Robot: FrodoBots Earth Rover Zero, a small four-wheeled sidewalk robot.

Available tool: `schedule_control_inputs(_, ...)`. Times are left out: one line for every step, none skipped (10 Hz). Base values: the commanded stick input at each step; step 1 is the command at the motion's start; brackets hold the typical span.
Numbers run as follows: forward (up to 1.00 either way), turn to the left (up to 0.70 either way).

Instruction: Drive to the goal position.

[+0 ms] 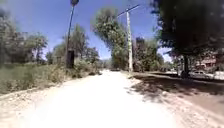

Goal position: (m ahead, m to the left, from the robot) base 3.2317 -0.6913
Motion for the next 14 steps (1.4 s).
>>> schedule_control_inputs(0.85, 0.00)
schedule_control_inputs(0.85, 0.00)
schedule_control_inputs(0.85, 0.00)
schedule_control_inputs(0.85, 0.00)
schedule_control_inputs(0.85, 0.00)
schedule_control_inputs(0.85, 0.00)
schedule_control_inputs(0.85, 0.00)
schedule_control_inputs(0.85, 0.00)
schedule_control_inputs(0.85, 0.00)
schedule_control_inputs(0.85, 0.00)
schedule_control_inputs(0.85, 0.00)
schedule_control_inputs(0.85, 0.00)
schedule_control_inputs(0.85, 0.00)
schedule_control_inputs(0.85, 0.00)
